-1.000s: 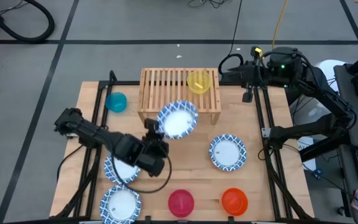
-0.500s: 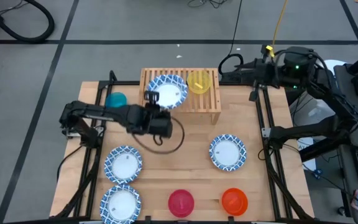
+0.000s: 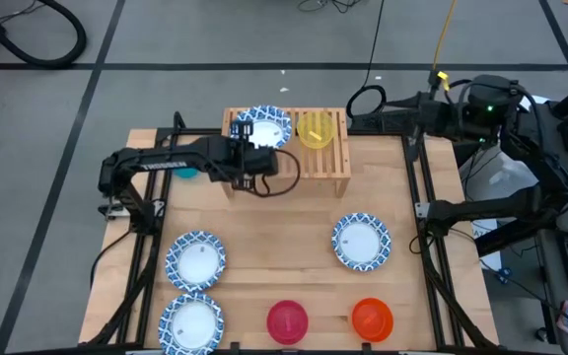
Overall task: Place and stack bowls onto a shelf
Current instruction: Put the top middle white patterned bowl on the shelf
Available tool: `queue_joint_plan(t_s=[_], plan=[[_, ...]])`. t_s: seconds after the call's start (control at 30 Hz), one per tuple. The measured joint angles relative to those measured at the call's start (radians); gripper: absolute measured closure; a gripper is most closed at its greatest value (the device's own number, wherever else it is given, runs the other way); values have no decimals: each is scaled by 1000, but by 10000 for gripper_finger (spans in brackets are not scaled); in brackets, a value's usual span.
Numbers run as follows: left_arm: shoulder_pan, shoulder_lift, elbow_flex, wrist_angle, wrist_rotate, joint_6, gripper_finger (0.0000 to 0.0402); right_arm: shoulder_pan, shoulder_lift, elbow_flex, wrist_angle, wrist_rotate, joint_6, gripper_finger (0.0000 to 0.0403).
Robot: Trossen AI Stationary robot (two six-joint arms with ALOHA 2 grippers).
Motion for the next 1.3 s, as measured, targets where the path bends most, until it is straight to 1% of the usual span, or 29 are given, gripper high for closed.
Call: queue_joint_plan(t_s=[0.23, 0.4, 0.53, 0.67, 0.77, 0.87, 1.1, 1.3], plan=[[49, 0, 0, -1, 47, 3, 400, 0, -2, 0, 0, 0, -1, 314], [70, 2, -3, 7, 109, 22, 400, 0, -2, 0, 0, 0, -4, 314], [78, 8, -35, 23, 124, 29, 400, 0, -2, 0, 0, 0, -3, 314], [89, 7, -96, 41, 142, 32, 400, 0, -2, 0, 0, 0, -2, 314], [83, 7, -124, 52, 141, 33, 400, 0, -2, 0, 0, 0, -2, 314], [77, 7, -127, 56, 141, 34, 399, 0, -2, 0, 0, 0, -3, 314], [63, 7, -124, 80, 145, 31, 377, 0, -2, 0, 0, 0, -17, 314], [53, 7, -124, 79, 145, 31, 372, 0, -2, 0, 0, 0, -22, 314]])
